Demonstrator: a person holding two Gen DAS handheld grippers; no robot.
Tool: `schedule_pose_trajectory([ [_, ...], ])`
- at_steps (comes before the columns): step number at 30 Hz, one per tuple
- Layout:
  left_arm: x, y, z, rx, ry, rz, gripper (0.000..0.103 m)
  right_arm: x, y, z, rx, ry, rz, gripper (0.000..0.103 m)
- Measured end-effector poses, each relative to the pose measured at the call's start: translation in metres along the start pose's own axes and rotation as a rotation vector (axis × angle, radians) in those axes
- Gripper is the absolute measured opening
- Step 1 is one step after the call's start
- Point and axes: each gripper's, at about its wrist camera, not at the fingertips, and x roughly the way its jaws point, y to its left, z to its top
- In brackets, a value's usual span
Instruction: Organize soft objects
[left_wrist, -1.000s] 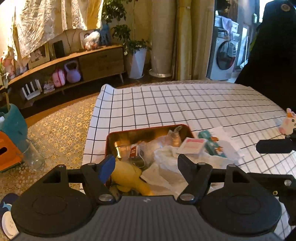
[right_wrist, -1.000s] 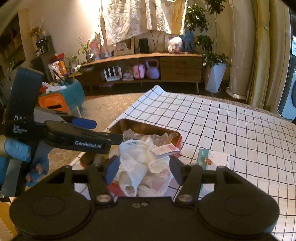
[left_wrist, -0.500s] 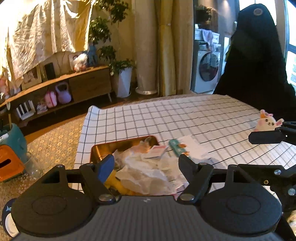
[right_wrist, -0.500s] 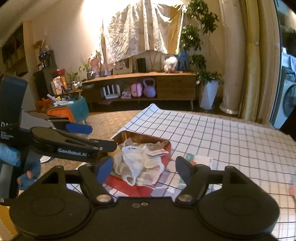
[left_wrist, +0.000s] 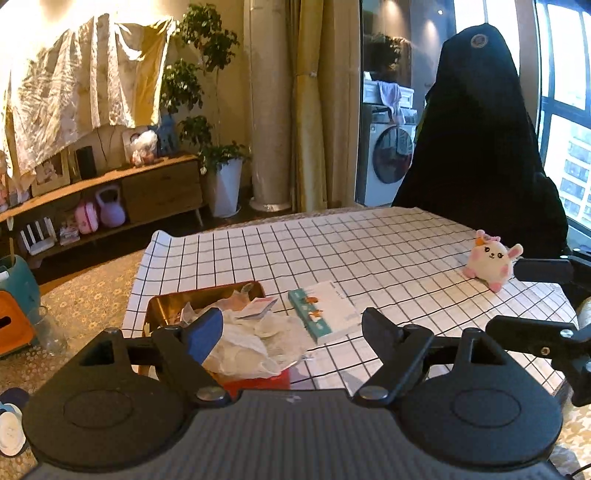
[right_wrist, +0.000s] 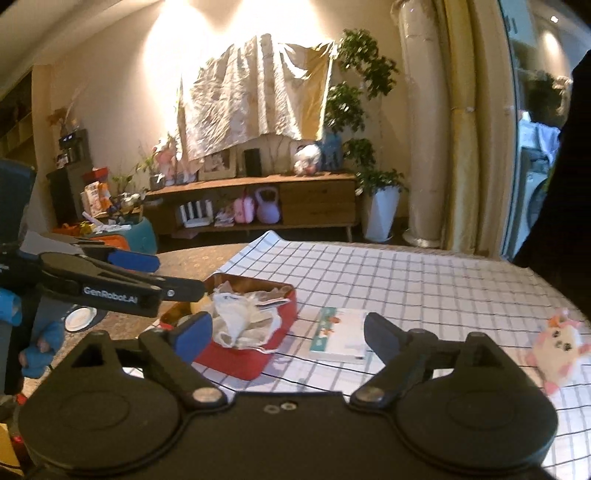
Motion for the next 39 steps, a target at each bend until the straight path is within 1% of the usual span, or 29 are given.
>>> schedule_pose_trajectory([
  [3, -0.009, -0.013, -0.006, 0.019, -0.028, 0.025, 0.084, -0.012, -0.001, -0.007, 0.020, -0.031, -0.010, 0.096],
  [5, -0.013, -0.019, -0.010, 0.010, -0.023, 0.010, 0.087, -0.017, -0.001, -0.014, 0.033, -0.043, -0.011, 0.098],
  [11, -0.019, -0.029, -0.024, -0.013, 0.004, -0.022, 0.087, -0.030, 0.002, -0.031, 0.031, -0.055, -0.053, 0.099],
  [17, -0.025, -0.038, -0.033, -0.020, -0.003, -0.051, 0.087, -0.036, 0.001, -0.035, 0.047, -0.076, -0.097, 0.103],
  [19, -0.027, -0.040, -0.034, -0.019, -0.009, -0.053, 0.087, -0.036, -0.003, -0.036, 0.066, -0.081, -0.110, 0.103],
  [21, -0.029, -0.043, -0.035, -0.010, -0.023, -0.049, 0.093, -0.036, -0.006, -0.037, 0.088, -0.083, -0.128, 0.103],
  [24, -0.032, -0.046, -0.035, -0.009, -0.049, -0.057, 0.099, -0.037, -0.011, -0.042, 0.119, -0.080, -0.147, 0.103],
  [28, -0.036, -0.049, -0.036, -0.015, -0.069, -0.079, 0.100, -0.039, -0.013, -0.047, 0.146, -0.075, -0.178, 0.103],
  [29, -0.036, -0.050, -0.036, -0.014, -0.073, -0.086, 0.102, -0.041, -0.012, -0.049, 0.149, -0.078, -0.186, 0.103],
  [31, -0.038, -0.053, -0.037, -0.011, -0.082, -0.092, 0.102, -0.041, -0.013, -0.050, 0.158, -0.081, -0.187, 0.103],
  [39, -0.039, -0.057, -0.038, -0.011, -0.072, -0.095, 0.102, -0.044, -0.012, -0.050, 0.157, -0.088, -0.215, 0.103],
])
